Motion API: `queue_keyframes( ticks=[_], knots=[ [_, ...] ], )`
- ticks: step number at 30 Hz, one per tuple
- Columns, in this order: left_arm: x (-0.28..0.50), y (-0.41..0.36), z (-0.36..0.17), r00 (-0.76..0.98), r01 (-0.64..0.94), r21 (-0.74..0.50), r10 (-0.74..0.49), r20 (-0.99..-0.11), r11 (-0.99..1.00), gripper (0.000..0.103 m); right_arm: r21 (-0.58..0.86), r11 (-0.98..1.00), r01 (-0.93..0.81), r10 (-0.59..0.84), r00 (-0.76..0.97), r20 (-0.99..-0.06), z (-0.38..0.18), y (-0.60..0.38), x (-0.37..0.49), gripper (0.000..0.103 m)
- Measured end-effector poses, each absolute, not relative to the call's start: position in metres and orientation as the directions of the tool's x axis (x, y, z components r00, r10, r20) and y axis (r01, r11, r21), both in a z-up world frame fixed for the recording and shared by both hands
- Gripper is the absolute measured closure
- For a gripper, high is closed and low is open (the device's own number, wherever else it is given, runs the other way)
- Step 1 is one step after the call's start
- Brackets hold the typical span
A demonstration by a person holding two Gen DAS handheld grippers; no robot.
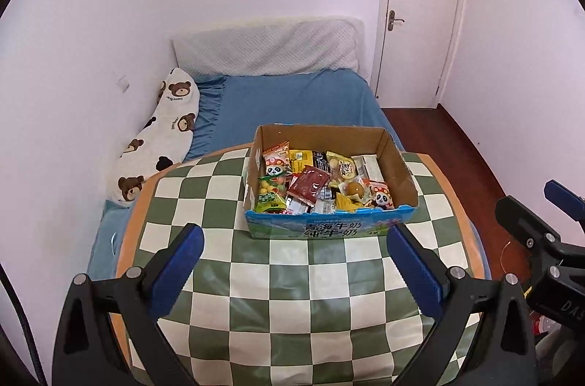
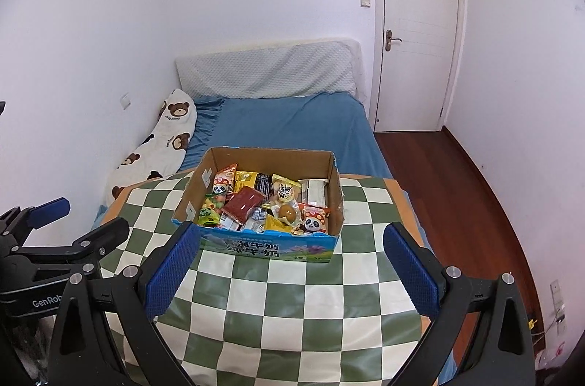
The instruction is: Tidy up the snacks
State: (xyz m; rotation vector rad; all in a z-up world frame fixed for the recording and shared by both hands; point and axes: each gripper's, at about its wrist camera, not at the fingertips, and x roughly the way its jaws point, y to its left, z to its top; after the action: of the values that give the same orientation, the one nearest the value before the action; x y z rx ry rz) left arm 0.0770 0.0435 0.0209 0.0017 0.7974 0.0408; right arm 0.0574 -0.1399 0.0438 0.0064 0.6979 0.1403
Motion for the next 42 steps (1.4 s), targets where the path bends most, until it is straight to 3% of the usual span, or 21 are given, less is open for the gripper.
queue_keyframes(
  ticks=[13, 42],
  knots=[
    [0.105, 0.039, -0.001, 0.705, -0.058, 0.03, 0.062, -0.706, 0.998, 0.0, 0.037, 0.998, -0.043, 0.057, 0.75, -0.658, 0.019, -0.152, 0.082, 0.0],
    [0.202, 0.043, -0.077, 0.616, -0.081, 0.059, 0.097, -0.782, 0.995, 0.0, -0.008, 1.0, 0.014, -0.015, 0.674, -0.739, -0.064, -0.143, 0.188, 0.0]
  ],
)
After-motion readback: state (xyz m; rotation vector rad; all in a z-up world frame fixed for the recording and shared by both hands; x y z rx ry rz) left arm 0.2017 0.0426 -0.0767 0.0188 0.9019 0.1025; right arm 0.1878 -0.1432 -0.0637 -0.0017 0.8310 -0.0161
